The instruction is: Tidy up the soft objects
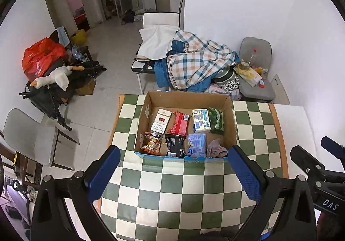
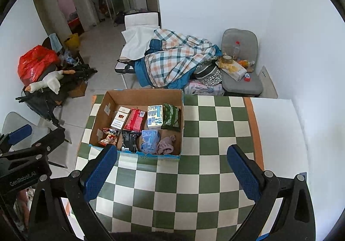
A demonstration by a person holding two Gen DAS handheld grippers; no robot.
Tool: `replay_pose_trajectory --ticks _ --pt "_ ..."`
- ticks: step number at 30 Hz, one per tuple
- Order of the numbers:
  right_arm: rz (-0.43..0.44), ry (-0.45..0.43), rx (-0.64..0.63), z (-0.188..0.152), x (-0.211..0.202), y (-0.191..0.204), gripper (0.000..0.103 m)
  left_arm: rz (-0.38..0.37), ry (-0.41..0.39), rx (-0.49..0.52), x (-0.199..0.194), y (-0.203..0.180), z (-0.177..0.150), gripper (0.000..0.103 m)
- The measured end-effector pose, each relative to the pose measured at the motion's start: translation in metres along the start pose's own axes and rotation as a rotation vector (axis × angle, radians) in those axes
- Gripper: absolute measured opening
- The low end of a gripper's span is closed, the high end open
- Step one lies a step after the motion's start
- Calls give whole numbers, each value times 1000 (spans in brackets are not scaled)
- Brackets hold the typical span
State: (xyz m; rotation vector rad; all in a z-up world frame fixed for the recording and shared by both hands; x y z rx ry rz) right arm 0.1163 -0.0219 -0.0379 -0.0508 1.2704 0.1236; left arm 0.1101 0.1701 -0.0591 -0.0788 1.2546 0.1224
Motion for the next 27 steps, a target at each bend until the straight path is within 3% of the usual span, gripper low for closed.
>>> replay_pose_trajectory --ticks 27 --pt "-28 -50 11 2 -22 -7 103 8 -27 -3 -20 1 -4 103"
Point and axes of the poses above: each gripper's, at about its wrist camera, not at the fingertips, and x roughly the way its jaws point, y to its left, z to its top, the point moved 5 cm from there along x, roughly the way its jaws point, and after that the axes turned 14 degrees about y, right-handed, at the moved point
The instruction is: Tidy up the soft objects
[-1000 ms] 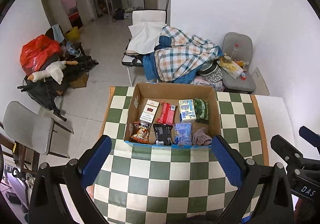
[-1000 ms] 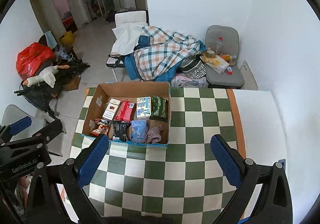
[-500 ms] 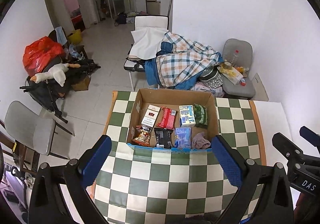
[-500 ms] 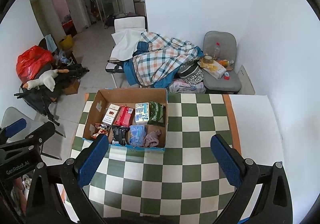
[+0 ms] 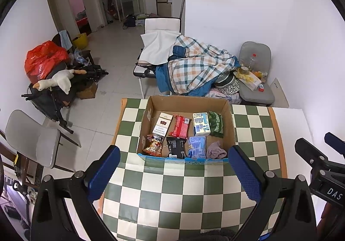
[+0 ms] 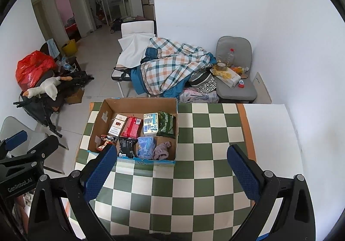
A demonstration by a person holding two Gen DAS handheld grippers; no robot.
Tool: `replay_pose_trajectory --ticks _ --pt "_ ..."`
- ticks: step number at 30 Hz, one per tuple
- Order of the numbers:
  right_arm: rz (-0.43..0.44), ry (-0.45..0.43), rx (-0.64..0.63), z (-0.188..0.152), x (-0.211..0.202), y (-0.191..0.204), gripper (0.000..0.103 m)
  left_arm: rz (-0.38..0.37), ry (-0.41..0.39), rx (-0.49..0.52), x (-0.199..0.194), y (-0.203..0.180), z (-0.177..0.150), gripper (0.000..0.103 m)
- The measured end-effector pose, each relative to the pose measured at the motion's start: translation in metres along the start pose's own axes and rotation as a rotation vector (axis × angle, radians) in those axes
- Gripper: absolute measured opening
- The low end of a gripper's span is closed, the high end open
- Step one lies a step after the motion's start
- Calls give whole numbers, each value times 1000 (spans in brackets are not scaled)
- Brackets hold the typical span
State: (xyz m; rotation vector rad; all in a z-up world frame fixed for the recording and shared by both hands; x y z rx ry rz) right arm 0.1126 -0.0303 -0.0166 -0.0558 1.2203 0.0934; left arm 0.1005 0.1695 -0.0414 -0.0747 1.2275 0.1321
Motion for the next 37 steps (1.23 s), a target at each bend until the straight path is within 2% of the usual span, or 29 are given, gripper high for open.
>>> replay_pose_trajectory --ticks 37 --pt "-12 8 -1 -15 0 1 103 0 21 10 2 -3 -17 103"
Point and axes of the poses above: each gripper's, at about its wrist camera, not at the fingertips, and x roughly the way its jaws point, y to its left, z to its top, the point moved 5 cm from there along x, roughly the way its jaws point, and after that the axes turned 14 degrees about y, right-handed, at the moved point
